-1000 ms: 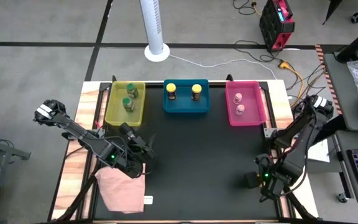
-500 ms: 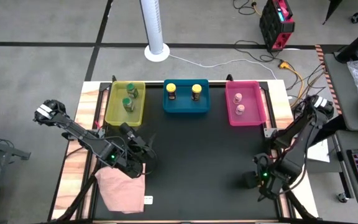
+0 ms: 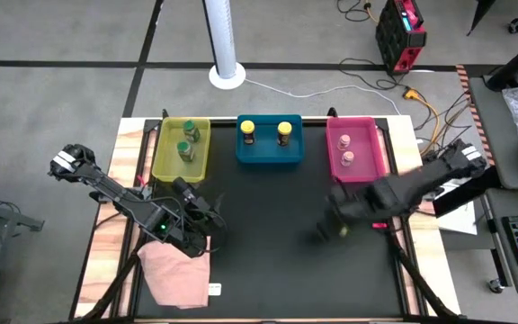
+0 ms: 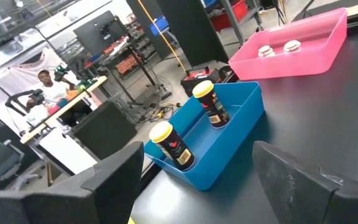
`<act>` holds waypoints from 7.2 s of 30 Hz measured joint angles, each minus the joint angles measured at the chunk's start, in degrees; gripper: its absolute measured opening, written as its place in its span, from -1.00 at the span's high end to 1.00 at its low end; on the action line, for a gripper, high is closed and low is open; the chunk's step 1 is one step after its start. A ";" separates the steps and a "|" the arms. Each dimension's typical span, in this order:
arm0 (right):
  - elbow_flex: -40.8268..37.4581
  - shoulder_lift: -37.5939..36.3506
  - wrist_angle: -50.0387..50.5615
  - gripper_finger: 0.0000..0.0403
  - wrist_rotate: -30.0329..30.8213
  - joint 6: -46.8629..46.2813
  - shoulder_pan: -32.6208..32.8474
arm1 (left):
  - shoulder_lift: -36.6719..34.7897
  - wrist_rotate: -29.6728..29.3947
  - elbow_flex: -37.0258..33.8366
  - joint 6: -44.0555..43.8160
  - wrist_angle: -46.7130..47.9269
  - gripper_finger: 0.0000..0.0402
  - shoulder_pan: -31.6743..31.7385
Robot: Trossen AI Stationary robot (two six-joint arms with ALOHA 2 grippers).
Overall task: Sort spices by type
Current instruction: Put the yellow seasoning bottle into the blue bin, then return to Home Position
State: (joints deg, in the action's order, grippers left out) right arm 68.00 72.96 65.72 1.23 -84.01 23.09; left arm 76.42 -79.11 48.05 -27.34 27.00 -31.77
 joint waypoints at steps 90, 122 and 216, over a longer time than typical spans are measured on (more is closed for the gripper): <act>58.68 55.28 3.66 -0.47 0.06 77.02 -48.10 | 0.00 -1.30 -0.38 -0.21 0.37 -0.42 0.00; 43.39 39.44 6.05 0.91 19.28 77.22 -44.30 | 0.00 4.91 -0.63 -4.24 0.44 -0.42 -0.18; 11.74 29.86 -30.80 0.95 13.61 71.69 -43.35 | 0.00 3.13 -0.58 -4.50 -0.46 -0.42 -0.39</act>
State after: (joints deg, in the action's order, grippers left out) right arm 79.75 102.83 34.92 14.84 -12.33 -20.26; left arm 76.42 -75.99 47.47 -31.83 26.55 -32.16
